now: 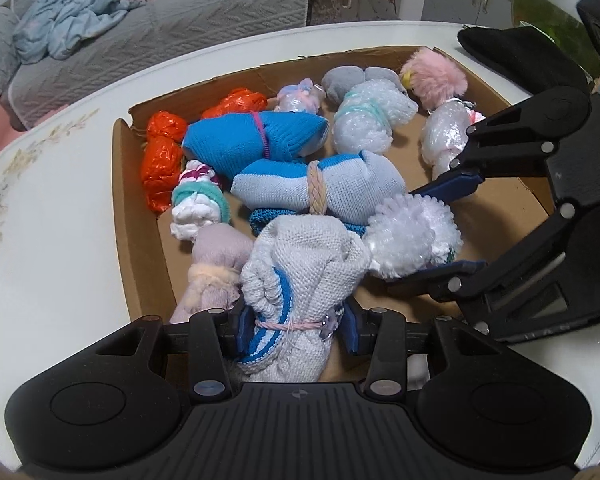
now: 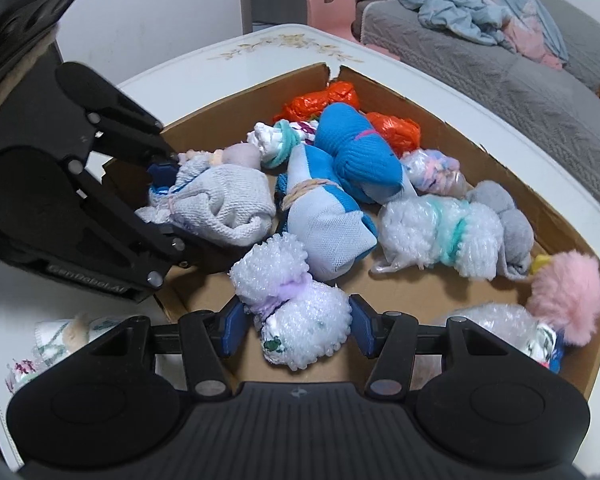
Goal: Organize objects
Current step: 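Carry both held items into the tray and open both tools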
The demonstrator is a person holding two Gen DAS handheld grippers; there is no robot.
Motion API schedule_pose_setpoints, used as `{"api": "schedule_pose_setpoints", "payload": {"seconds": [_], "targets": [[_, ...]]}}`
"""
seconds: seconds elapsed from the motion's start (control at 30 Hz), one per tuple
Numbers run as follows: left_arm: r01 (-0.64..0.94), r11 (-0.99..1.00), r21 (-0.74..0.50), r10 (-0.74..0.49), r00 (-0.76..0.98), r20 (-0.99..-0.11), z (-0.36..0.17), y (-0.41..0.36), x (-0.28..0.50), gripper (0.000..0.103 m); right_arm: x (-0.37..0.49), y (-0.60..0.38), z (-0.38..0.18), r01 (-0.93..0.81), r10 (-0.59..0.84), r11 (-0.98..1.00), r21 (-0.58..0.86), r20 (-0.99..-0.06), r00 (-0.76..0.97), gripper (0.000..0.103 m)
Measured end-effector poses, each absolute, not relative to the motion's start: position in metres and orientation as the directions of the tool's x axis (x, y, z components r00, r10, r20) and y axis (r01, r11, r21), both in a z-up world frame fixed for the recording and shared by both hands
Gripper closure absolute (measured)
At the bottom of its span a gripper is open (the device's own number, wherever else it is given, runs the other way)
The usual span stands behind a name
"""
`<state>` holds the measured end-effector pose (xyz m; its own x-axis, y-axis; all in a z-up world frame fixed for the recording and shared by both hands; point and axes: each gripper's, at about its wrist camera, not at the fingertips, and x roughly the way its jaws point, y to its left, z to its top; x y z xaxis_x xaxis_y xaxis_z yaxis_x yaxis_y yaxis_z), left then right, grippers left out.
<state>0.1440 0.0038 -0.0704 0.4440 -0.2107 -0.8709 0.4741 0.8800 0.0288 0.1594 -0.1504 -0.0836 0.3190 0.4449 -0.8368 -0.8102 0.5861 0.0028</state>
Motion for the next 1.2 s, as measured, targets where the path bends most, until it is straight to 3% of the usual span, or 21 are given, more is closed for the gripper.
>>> {"api": "schedule_pose_setpoints", "payload": {"seconds": [0.33,0.63,0.97,1.2], "targets": [[0.489,0.872,0.013,-0.225,0.423,-0.878,-0.065,0.006,0.122,0.054,0.135,-0.155,-0.077,-0.844,0.467,0.536,-0.003,-0.832,0.299,0.053],[0.449,0.891,0.069,-0.164,0.460,-0.873,-0.064,0.009,0.131,0.052,0.146,-0.140,-0.073,-0.858,0.458,0.513,-0.043,-0.831,0.315,0.053],[0.442,0.892,0.097,-0.146,0.484,-0.863,-0.055,0.004,0.122,0.044,0.145,-0.141,-0.068,-0.861,0.445,0.507,-0.047,-0.841,0.308,0.050],[0.430,0.895,0.118,-0.140,0.523,-0.841,-0.039,0.004,0.114,0.027,0.143,-0.142,-0.065,-0.857,0.432,0.512,-0.060,-0.844,0.317,0.048]]}}
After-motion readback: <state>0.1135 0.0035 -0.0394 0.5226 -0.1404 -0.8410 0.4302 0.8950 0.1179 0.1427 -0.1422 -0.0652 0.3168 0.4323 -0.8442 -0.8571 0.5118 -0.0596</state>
